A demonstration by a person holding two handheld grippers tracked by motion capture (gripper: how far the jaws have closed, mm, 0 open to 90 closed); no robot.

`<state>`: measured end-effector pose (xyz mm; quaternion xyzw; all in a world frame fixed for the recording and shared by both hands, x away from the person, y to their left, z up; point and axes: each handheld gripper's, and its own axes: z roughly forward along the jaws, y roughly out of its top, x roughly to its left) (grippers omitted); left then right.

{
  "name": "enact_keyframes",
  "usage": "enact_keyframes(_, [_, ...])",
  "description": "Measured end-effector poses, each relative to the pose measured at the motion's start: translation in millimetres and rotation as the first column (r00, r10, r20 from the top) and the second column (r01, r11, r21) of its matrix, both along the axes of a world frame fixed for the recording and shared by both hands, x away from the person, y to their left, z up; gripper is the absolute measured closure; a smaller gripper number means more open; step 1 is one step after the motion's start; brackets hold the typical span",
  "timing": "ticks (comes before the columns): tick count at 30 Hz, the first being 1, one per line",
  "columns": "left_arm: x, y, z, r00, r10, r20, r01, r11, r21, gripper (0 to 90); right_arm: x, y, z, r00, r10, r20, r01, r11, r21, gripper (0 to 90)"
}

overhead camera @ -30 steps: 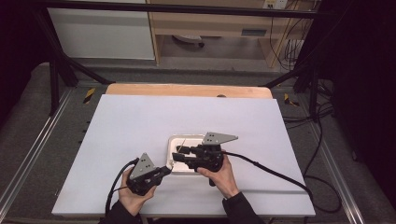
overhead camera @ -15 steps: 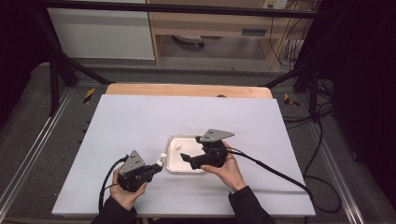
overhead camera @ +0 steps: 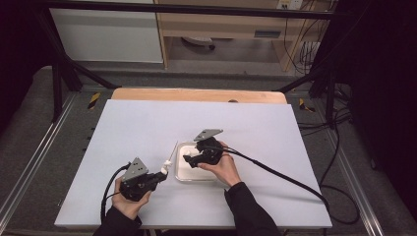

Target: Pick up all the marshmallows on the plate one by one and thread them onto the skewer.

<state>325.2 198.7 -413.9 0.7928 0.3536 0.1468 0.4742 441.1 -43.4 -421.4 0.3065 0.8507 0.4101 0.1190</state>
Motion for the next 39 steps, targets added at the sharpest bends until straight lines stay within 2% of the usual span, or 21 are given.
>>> enact_keyframes(5, [0.8, 0.6, -0.4, 1.0, 0.003, -0.003, -0.003, 1.0, 0.001, 89.1, 11.2, 11.2, -9.2, 1.0, 0.0, -0.007, -0.001, 0.998, -0.067, 37.3])
enact_keyframes(9, [1.4, 0.5, -1.2, 1.0, 0.004, -0.007, -0.004, 1.0, 0.005, 89.1, 15.7, 16.5, -13.5, 0.9997, 0.009, -0.024, -0.011, 0.998, -0.061, 47.0])
enact_keyframes(15, [1.4, 0.7, -0.8, 1.0, 0.002, -0.007, -0.002, 1.0, 0.005, 89.1, 18.6, 19.6, -20.7, 0.9987, 0.03, -0.041, -0.033, 0.996, -0.088, 62.5])
enact_keyframes(18, [1.3, 0.5, -0.8, 1.0, 0.001, -0.008, -0.001, 1.0, 0.006, 89.1, 19.8, 19.7, -23.7, 0.9978, 0.047, -0.047, -0.051, 0.994, -0.096, 67.2])
enact_keyframes(24, [1.0, 0.1, -0.9, 1.0, 0.0, -0.007, 0.0, 1.0, 0.006, 89.1, 18.4, 19.1, -22.8, 0.9983, 0.037, -0.045, -0.041, 0.995, -0.096, 72.1])
enact_keyframes(28, [0.7, -0.1, -0.8, 1.0, -0.002, -0.007, 0.002, 1.0, 0.004, 89.0, 13.7, 13.1, -11.9, 0.9983, 0.038, -0.044, -0.041, 0.996, -0.073, 73.1])
enact_keyframes(34, [-0.7, -3.3, -0.8, 0.9999, -0.013, -0.004, 0.013, 0.9999, 0.007, 89.1, -2.9, -11.1, 19.2, 0.9986, 0.047, -0.023, -0.047, 0.999, 0.012, 73.7])
enact_keyframes(39, [-3.1, -8.7, -0.7, 0.9994, -0.034, 0.0, 0.034, 0.9994, 0.011, 89.1, -23.6, -37.3, 43.9, 0.9986, 0.051, 0.009, -0.052, 0.991, 0.126, 73.9])
